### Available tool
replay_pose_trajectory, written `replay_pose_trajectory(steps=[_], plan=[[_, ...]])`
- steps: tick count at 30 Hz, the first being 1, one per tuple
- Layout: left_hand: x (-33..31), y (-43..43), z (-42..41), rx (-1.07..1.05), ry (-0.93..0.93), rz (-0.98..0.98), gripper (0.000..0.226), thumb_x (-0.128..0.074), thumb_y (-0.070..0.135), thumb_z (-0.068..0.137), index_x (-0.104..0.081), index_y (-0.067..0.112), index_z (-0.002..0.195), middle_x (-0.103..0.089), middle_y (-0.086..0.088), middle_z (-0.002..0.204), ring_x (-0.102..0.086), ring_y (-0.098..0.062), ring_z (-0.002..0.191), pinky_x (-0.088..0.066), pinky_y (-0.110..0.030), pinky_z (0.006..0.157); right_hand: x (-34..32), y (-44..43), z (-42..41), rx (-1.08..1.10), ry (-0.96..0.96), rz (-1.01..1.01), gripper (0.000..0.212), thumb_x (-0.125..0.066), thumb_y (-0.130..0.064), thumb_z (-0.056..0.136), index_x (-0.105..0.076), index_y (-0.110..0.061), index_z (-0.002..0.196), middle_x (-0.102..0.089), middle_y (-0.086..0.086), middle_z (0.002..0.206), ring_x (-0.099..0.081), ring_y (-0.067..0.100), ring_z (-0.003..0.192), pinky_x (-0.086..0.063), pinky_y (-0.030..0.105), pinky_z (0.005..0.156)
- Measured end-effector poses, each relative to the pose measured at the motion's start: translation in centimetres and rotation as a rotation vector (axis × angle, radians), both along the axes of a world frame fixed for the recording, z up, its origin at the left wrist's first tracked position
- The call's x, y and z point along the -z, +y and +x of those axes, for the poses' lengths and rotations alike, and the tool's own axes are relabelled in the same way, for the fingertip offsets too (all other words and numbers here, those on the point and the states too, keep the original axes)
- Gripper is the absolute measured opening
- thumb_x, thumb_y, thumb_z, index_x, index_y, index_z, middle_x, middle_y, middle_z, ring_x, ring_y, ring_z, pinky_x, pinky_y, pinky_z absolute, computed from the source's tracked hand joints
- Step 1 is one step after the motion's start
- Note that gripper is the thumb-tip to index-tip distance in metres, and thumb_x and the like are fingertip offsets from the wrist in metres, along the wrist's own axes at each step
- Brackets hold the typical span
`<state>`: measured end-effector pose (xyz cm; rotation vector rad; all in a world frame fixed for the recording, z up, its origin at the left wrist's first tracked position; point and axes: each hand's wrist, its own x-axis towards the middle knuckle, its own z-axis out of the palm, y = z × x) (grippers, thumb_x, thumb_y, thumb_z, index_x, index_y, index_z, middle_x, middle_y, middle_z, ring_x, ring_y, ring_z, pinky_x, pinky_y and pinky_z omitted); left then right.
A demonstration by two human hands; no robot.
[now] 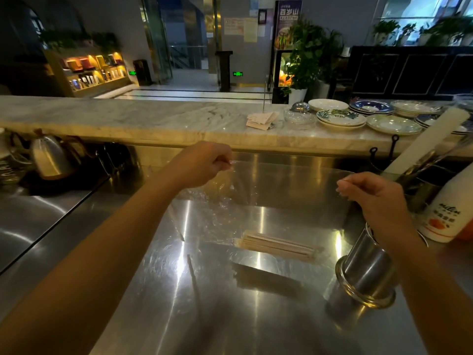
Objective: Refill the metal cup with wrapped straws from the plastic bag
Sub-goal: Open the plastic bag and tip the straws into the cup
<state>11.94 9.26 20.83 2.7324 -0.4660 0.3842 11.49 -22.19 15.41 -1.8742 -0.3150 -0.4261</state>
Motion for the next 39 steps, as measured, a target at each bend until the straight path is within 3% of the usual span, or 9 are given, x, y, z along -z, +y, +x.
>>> replay_pose_trajectory(steps=[8,10,13,16,20,24,31,34,39], plan=[[-1.2,-0.6,-0.7,0.007,-0.102,-0.011,0.008,-0.056,0.014,0.087,-0.063,0.018,0.089,-0.066,-0.003,0.088,-0.059,-0.019,0.079,-0.044,-0.029,0.067,-0.1,-0.1,0.1,0.039,-0.012,0.057,0.016,-0.062,-0.018,0.082,-0.063,-0.033,0.077,-0.066,-0.004,0.082,-0.062,0.010,0.079,-0.046,0.024,0.072],[-0.5,-0.6,-0.6,-0.004,-0.081,0.043,0.008,-0.056,0.014,0.087,-0.062,0.019,0.089,-0.065,-0.002,0.087,-0.058,-0.018,0.079,-0.042,-0.027,0.065,0.5,0.0,0.0,0.042,0.010,0.045,0.015,-0.061,-0.017,0.083,-0.063,-0.031,0.078,-0.065,-0.003,0.082,-0.061,0.007,0.077,-0.044,0.022,0.069],[1.6,-0.7,-0.5,-0.050,-0.007,0.169,0.007,-0.054,0.018,0.088,-0.059,0.022,0.089,-0.059,0.002,0.085,-0.054,-0.015,0.077,-0.033,-0.019,0.056,2.6,0.3,-0.1,0.010,0.133,-0.033,0.005,-0.060,-0.013,0.084,-0.063,-0.017,0.084,-0.065,0.009,0.084,-0.061,0.020,0.078,-0.048,0.028,0.069],[3.7,-1.1,-0.6,-0.025,0.091,0.184,0.015,-0.059,0.026,0.086,-0.056,0.025,0.100,-0.062,0.000,0.100,-0.057,-0.017,0.090,-0.037,-0.022,0.065,4.9,0.4,-0.4,-0.018,0.196,-0.107,0.011,-0.060,-0.009,0.084,-0.064,-0.003,0.092,-0.063,0.012,0.082,-0.059,0.022,0.076,-0.046,0.025,0.067],[4.9,-3.3,-0.6,0.069,0.088,0.148,0.040,-0.064,0.039,0.080,-0.052,0.023,0.114,-0.061,-0.002,0.114,-0.056,-0.017,0.098,-0.039,-0.027,0.075,6.2,0.3,-0.7,-0.037,0.227,-0.132,0.013,-0.066,-0.009,0.079,-0.063,-0.009,0.092,-0.063,0.006,0.085,-0.059,0.016,0.081,-0.045,0.022,0.068],[5.5,-5.5,-0.5,0.125,0.091,0.153,0.024,-0.054,0.037,0.088,-0.058,0.019,0.102,-0.066,-0.004,0.098,-0.059,-0.019,0.087,-0.037,-0.027,0.070,7.6,0.1,-1.1,-0.081,0.322,-0.173,0.010,-0.065,-0.007,0.080,-0.062,-0.014,0.086,-0.062,0.002,0.083,-0.058,0.016,0.080,-0.045,0.021,0.068],[2.6,-7.5,0.1,0.199,-0.015,0.160,0.022,-0.048,0.031,0.093,-0.063,0.015,0.089,-0.060,0.001,0.075,-0.055,-0.016,0.069,-0.034,-0.025,0.059,8.5,-0.6,-2.2,-0.009,0.354,0.054,0.008,-0.064,-0.002,0.080,-0.067,-0.007,0.085,-0.064,0.002,0.075,-0.060,0.009,0.073,-0.046,0.003,0.057],[-0.3,-8.6,0.7,0.210,-0.033,0.149,0.018,-0.049,0.030,0.092,-0.059,0.020,0.081,-0.048,0.012,0.066,-0.047,-0.010,0.065,-0.032,-0.023,0.055,7.5,-1.0,-2.5,0.001,0.330,0.094,0.008,-0.064,-0.005,0.080,-0.066,-0.012,0.081,-0.064,0.002,0.075,-0.060,0.009,0.072,-0.048,0.009,0.058],[-5.9,-10.9,1.3,0.236,-0.081,0.070,0.016,-0.052,0.027,0.091,-0.063,0.017,0.086,-0.054,0.006,0.071,-0.053,-0.014,0.070,-0.047,-0.034,0.073,6.0,-1.8,-3.2,0.009,0.279,0.149,0.010,-0.065,-0.008,0.080,-0.065,-0.017,0.081,-0.065,0.003,0.079,-0.061,0.011,0.075,-0.049,0.016,0.062]])
